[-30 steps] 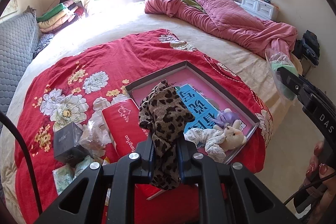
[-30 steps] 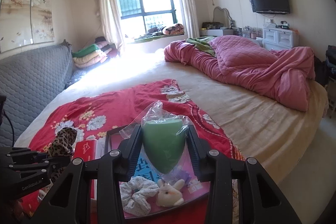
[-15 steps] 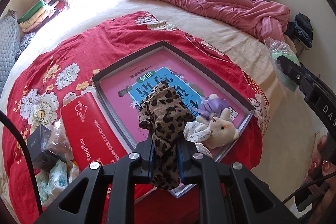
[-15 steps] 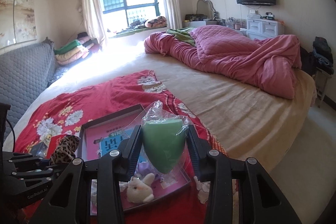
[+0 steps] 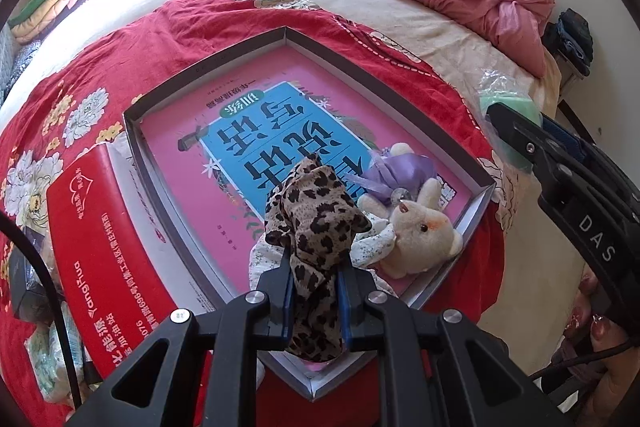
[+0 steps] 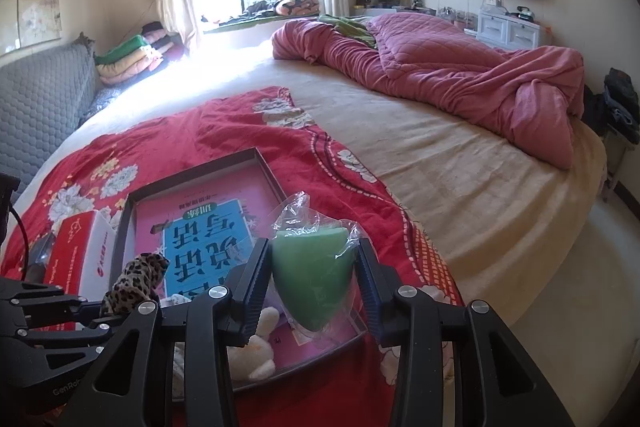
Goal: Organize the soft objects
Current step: 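Lower the leopard scrunchie and green sponge into the pink tray, then open left gripper to release scrunchie while right gripper releases sponge into tray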
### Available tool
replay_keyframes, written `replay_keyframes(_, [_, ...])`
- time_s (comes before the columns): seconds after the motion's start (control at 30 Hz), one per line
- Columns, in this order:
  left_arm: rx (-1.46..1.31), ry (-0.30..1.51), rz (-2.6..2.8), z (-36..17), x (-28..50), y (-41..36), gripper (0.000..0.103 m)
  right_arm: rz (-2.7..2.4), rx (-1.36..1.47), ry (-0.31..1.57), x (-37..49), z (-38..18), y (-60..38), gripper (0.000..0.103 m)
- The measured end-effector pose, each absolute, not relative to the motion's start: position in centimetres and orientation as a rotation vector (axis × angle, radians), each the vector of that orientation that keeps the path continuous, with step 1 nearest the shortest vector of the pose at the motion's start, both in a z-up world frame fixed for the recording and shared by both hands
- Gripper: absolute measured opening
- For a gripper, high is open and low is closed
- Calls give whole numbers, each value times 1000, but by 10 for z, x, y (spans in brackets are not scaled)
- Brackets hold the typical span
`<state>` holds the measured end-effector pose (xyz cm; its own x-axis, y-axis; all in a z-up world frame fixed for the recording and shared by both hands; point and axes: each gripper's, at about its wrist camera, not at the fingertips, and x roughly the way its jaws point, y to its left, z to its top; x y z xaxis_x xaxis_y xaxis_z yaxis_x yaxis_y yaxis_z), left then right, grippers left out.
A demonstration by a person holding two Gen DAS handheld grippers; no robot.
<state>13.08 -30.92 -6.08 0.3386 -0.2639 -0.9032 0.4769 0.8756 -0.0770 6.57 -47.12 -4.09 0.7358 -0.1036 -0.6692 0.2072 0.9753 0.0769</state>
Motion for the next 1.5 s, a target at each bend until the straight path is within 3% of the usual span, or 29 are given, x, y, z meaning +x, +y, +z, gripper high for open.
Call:
replay_keyframes(0.6, [207, 1158, -500, -76, 134, -313, 18, -157, 137, 839, 90, -85, -471, 43])
replay_keyframes(1.5, [186, 1162, -519, -76, 135, -312, 18, -132, 132, 871, 99, -101, -461, 45])
